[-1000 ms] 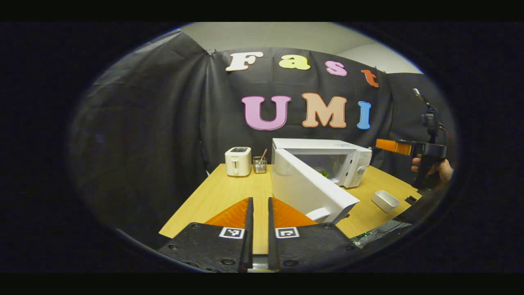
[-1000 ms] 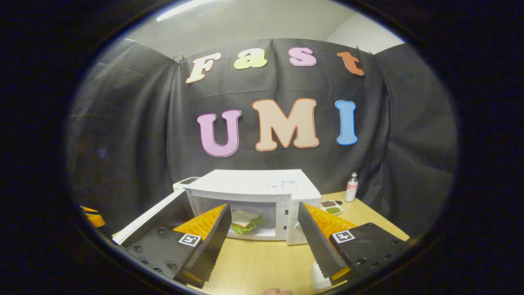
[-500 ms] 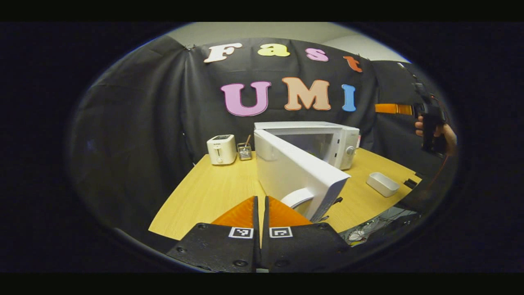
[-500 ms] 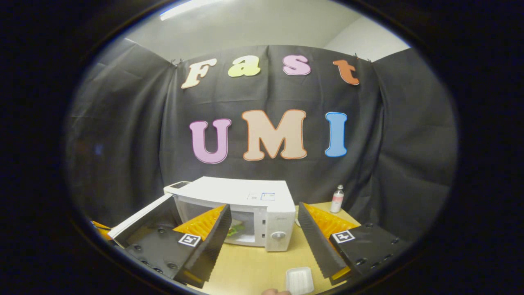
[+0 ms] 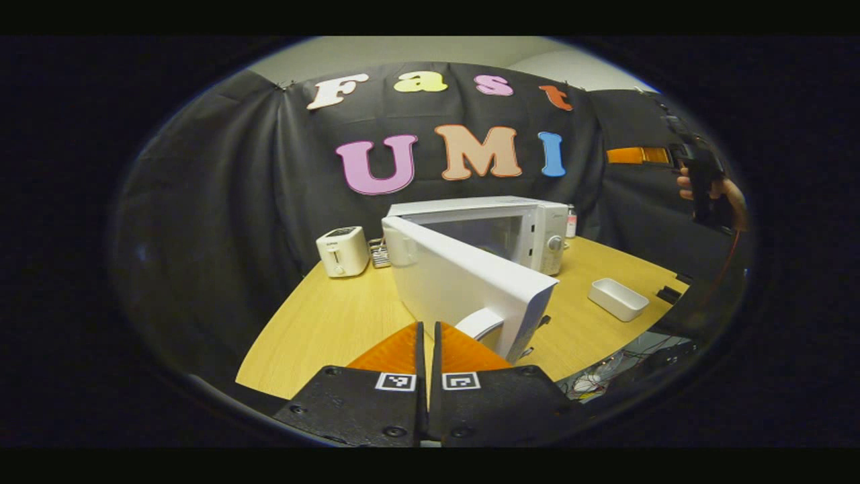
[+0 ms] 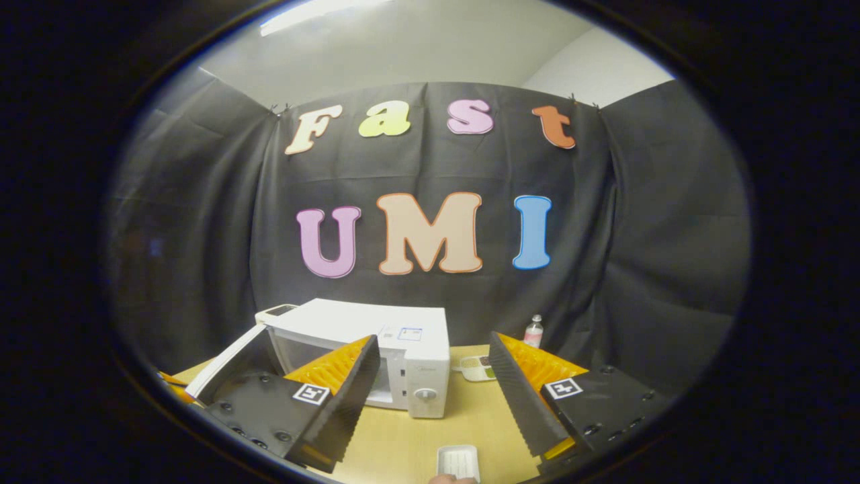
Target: Open the microwave oven with the left hand, put the food in, and close the microwave oven.
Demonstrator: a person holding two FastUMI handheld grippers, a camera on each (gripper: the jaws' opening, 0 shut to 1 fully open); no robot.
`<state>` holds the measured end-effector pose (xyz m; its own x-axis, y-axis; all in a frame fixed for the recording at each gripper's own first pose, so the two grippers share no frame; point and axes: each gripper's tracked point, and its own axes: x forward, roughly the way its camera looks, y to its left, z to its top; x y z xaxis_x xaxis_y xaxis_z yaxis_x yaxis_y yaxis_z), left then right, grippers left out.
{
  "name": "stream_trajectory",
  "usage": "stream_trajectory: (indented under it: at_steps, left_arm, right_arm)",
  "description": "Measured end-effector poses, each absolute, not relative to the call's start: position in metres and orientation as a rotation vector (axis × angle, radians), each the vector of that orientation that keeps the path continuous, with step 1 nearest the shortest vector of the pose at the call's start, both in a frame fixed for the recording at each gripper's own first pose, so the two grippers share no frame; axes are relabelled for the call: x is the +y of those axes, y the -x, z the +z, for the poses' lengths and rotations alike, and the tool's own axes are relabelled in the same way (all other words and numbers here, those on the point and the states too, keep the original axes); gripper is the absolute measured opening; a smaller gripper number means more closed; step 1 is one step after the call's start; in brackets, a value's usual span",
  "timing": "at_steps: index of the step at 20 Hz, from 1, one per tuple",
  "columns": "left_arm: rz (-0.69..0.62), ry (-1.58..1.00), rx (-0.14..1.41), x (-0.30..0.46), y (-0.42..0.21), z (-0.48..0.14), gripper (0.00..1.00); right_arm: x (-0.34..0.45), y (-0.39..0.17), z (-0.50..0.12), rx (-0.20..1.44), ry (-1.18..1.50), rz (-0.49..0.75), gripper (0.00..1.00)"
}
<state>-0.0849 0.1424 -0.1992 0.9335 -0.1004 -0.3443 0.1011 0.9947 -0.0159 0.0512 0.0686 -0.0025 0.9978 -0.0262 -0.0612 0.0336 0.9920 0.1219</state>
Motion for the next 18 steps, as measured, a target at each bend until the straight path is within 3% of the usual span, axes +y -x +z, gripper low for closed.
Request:
stream_trajectory:
  at_steps: [18]
  left_arm:
    - [-0.228,-0.022,0.308,0.032,0.007,-0.188,0.00]
  right_arm:
    - [-0.019,-0.064,0.027,-0.018,-0.094,-0.040,0.92]
